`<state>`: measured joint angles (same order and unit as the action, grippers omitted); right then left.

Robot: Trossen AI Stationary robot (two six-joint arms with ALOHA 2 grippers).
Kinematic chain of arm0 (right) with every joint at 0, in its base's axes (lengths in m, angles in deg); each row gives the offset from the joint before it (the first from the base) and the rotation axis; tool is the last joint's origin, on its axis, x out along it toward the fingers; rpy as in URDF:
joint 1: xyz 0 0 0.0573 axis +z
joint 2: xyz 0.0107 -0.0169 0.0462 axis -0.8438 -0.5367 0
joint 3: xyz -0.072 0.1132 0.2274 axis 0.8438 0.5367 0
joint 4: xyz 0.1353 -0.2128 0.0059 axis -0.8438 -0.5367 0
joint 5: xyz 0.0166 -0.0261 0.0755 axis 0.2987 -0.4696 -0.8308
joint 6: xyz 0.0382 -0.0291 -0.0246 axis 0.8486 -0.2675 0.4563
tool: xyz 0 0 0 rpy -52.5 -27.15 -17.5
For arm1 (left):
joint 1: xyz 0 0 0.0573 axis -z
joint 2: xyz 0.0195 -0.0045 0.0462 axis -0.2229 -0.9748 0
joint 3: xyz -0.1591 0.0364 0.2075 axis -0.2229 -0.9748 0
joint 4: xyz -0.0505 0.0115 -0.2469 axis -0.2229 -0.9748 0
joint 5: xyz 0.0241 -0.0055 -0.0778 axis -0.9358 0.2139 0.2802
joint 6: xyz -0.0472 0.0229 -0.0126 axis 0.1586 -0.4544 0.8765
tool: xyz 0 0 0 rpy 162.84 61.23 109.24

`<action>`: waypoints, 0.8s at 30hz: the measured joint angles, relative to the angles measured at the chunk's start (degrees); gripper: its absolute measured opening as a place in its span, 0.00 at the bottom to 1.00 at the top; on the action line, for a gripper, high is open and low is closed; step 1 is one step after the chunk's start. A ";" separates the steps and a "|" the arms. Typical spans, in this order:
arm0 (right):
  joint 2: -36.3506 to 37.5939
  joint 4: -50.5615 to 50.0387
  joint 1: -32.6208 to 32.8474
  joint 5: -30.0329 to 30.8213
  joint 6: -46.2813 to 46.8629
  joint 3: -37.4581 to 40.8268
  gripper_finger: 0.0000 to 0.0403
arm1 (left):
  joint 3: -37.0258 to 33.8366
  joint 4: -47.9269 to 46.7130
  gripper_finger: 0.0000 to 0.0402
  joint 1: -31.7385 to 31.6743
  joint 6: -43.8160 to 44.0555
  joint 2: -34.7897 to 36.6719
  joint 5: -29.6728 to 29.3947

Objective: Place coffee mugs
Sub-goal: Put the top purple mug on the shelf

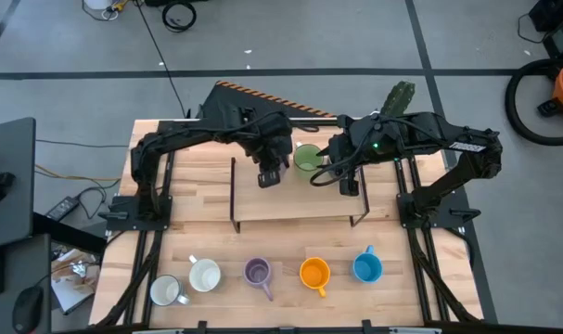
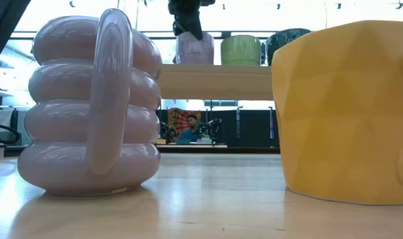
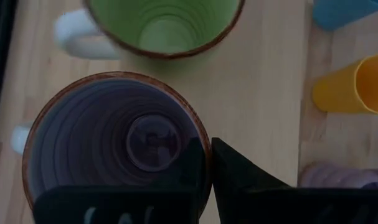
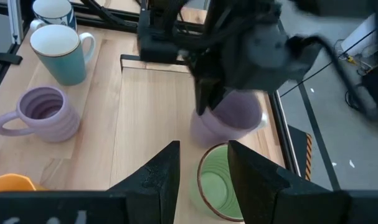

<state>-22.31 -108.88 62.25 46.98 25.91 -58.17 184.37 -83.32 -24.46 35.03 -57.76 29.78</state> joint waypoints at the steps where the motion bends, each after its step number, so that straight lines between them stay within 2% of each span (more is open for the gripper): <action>1: 0.00 0.01 0.00 -0.03 0.07 0.00 0.35 | -0.06 -0.05 0.06 0.01 -0.13 -0.25 -0.08; 24: 0.00 -0.05 0.04 -0.17 0.11 -0.04 0.35 | -0.06 4.54 0.07 -0.01 -1.29 -1.77 0.57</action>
<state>-22.31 -108.93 62.30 46.80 26.02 -58.22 184.31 -78.79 -24.47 33.74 -59.53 30.35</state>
